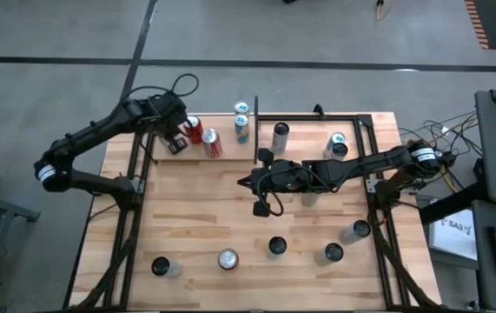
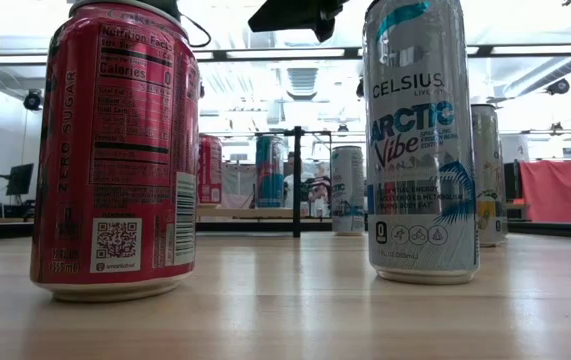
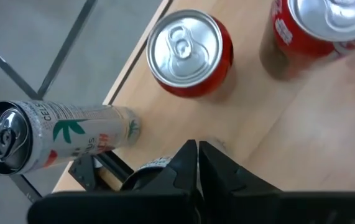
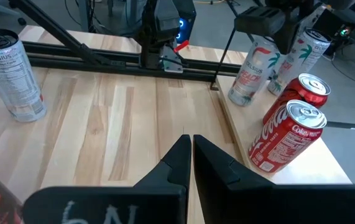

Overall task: Place canned beverage on shelf
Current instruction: Put the top white and pink soda can on the shelf aligned with the other white and pink soda can

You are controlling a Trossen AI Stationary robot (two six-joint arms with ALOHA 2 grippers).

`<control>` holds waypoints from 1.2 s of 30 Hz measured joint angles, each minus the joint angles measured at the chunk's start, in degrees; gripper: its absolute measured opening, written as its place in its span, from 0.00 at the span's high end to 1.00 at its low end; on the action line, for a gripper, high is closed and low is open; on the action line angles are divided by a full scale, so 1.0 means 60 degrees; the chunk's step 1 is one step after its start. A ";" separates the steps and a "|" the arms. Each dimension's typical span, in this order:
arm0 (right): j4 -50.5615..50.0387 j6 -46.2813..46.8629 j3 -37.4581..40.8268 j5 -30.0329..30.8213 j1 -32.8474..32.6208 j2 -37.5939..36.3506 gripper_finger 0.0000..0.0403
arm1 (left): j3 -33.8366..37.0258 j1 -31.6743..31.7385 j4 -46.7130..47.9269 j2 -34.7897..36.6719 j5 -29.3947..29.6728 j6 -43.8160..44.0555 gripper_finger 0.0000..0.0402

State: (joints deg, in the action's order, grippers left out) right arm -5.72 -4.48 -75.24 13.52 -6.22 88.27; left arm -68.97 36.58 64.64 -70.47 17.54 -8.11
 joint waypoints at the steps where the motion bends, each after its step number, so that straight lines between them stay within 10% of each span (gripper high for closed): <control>1: 0.0000 -0.0001 0.0000 0.0000 0.0000 0.0000 0.98 | 0.0000 -0.0001 0.0069 0.0027 -0.0004 -0.0073 1.00; 22: -0.0004 -0.0002 -0.0004 0.0000 0.0000 0.0000 0.98 | -0.0891 -0.0001 0.3679 0.0367 -0.0246 -0.1376 1.00; 36: -0.0004 -0.0002 0.0033 0.0000 0.0000 0.0000 0.98 | -0.0860 0.0003 0.3392 0.0486 -0.0025 -0.1248 1.00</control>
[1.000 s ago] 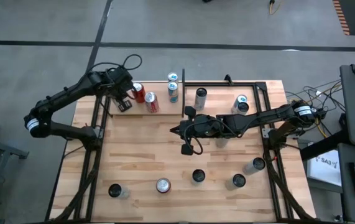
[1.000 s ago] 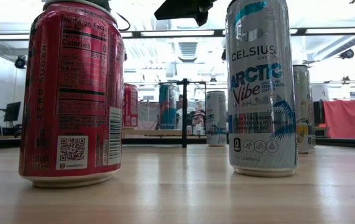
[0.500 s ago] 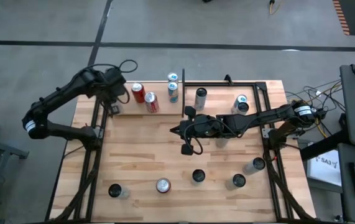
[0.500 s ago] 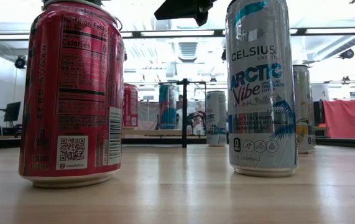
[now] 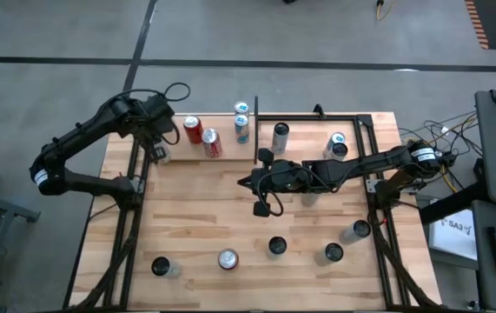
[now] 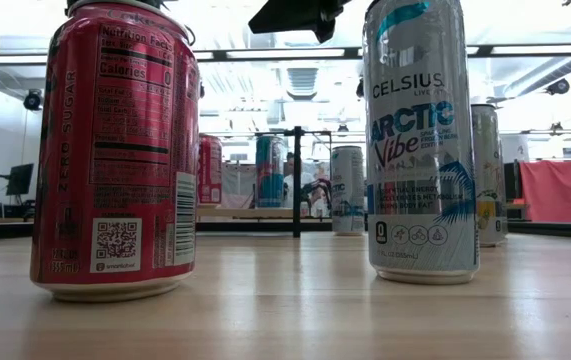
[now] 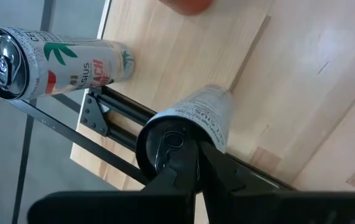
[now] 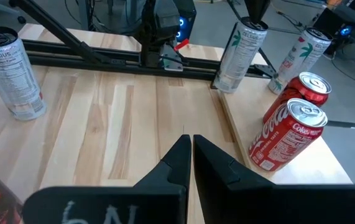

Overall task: Place canned beverage on shelf
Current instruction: Put the top white and pink soda can on the shelf aligned with the other white and pink soda can

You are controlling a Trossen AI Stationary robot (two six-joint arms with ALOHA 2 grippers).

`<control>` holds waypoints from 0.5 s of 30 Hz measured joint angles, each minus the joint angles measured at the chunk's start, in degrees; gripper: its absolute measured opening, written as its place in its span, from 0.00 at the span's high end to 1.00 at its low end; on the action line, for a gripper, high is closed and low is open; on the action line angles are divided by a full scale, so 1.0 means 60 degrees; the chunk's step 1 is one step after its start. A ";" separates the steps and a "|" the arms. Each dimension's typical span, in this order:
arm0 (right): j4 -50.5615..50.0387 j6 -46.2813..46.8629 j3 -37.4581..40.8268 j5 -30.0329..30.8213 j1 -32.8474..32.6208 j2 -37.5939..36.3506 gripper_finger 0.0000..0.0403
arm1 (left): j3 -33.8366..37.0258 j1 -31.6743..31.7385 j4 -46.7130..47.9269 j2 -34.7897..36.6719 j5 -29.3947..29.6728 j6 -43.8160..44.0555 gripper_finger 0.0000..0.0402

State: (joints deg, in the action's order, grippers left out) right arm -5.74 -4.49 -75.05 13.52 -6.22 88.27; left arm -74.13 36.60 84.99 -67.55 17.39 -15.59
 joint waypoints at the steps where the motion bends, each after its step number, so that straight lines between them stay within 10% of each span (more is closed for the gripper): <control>1: 0.0000 0.0000 0.0000 0.0000 0.0000 0.0000 0.98 | 0.0000 0.0000 -0.0005 0.0000 0.0001 0.0000 1.00; 15: 0.0000 -0.0004 0.0004 0.0000 -0.0001 0.0000 0.98 | 0.0868 -0.0002 -0.0689 0.0059 0.1311 0.0374 1.00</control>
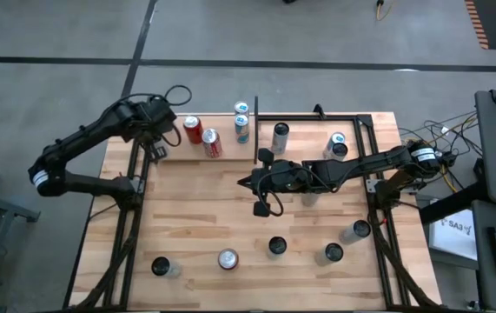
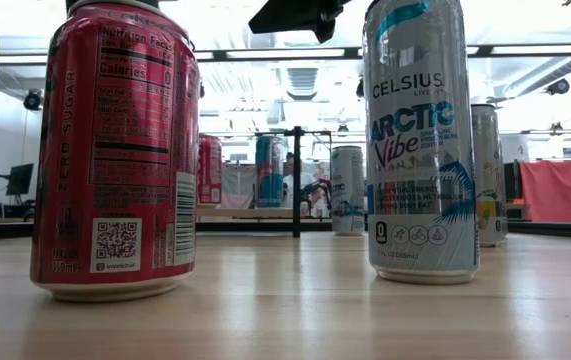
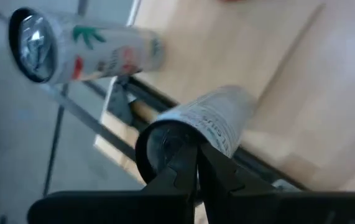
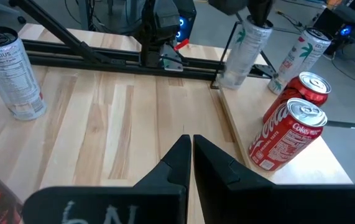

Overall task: Place canned beverage on shelf
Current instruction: Put the top white and pink soda can on the shelf aligned with the other white and pink soda can

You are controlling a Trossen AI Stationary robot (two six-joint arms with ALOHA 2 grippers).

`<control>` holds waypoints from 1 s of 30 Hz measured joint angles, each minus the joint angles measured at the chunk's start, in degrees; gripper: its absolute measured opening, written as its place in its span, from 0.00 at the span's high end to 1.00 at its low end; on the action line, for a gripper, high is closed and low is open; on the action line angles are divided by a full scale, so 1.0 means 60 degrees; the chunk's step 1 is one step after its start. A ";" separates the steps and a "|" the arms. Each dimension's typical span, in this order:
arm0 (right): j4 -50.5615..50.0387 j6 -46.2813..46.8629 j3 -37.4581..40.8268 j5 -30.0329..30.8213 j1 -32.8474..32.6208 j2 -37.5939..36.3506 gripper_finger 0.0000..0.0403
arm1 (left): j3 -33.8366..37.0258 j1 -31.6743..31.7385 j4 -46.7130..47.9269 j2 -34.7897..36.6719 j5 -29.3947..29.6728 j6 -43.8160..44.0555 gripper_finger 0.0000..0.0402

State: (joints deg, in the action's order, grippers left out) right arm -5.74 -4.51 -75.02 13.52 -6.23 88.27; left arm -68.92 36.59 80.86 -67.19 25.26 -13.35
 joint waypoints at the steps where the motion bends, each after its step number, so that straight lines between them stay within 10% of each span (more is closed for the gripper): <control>1: 0.0000 0.0000 0.0000 0.0000 0.0000 0.0000 0.98 | 0.0013 0.0009 -0.0111 0.0022 0.0064 -0.0001 1.00; 30: 0.0001 0.0069 0.0039 -0.0003 0.0001 0.0000 0.98 | 0.0247 -0.0617 -0.2035 0.2231 -0.0997 0.2347 1.00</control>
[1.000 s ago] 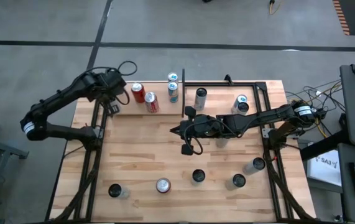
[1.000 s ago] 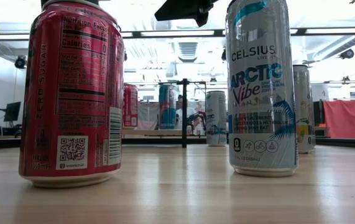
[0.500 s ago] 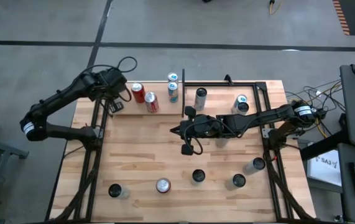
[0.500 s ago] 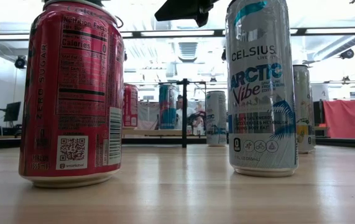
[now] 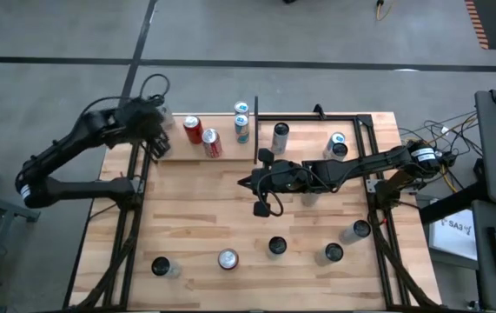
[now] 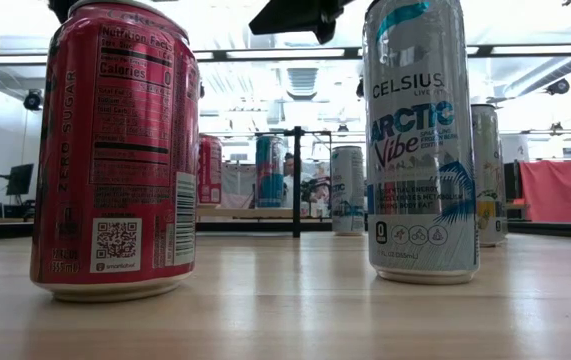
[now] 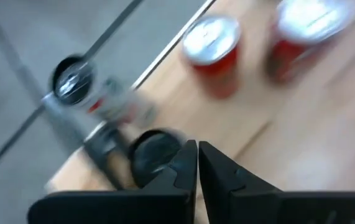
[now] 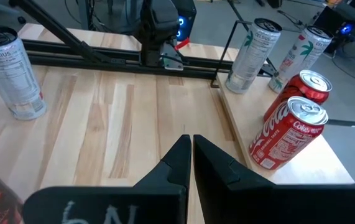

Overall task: Place canned beverage on shelf
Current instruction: Put the top white and pink soda can on the shelf aligned with the other white and pink soda can

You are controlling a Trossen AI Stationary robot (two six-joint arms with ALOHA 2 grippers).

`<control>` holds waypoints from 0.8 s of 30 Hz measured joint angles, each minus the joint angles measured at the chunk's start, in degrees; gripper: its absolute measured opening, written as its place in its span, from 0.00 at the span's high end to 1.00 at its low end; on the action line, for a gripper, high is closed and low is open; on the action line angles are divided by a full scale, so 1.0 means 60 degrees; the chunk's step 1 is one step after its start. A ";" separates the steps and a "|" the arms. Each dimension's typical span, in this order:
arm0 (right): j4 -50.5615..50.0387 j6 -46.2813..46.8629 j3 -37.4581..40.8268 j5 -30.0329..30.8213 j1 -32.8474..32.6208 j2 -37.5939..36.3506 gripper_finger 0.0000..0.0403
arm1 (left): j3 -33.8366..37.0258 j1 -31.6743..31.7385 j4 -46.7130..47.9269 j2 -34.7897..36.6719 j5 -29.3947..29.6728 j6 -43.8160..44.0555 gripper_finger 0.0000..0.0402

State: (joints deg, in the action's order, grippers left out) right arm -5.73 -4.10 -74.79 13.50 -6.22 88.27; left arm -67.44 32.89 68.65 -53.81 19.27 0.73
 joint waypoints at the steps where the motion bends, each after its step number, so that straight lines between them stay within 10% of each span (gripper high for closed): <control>1: -0.0001 0.0000 0.0015 0.0002 -0.0003 0.0000 0.98 | 0.0163 -0.0159 -0.0329 0.0308 -0.0326 0.0170 1.00; 16: 0.0074 -0.0272 0.0056 0.0003 0.0027 0.0000 0.98 | 0.4951 -0.3347 -0.6434 0.4539 -0.4089 0.1520 1.00; 24: 0.0237 -0.0855 0.0056 -0.0001 0.0607 0.0000 0.98 | 0.6625 -0.4984 -0.8354 0.5408 -0.4307 0.1708 1.00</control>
State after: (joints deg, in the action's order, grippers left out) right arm -4.31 -9.23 -74.46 13.49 -2.58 88.27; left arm -27.69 2.98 18.52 -21.36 -6.57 10.98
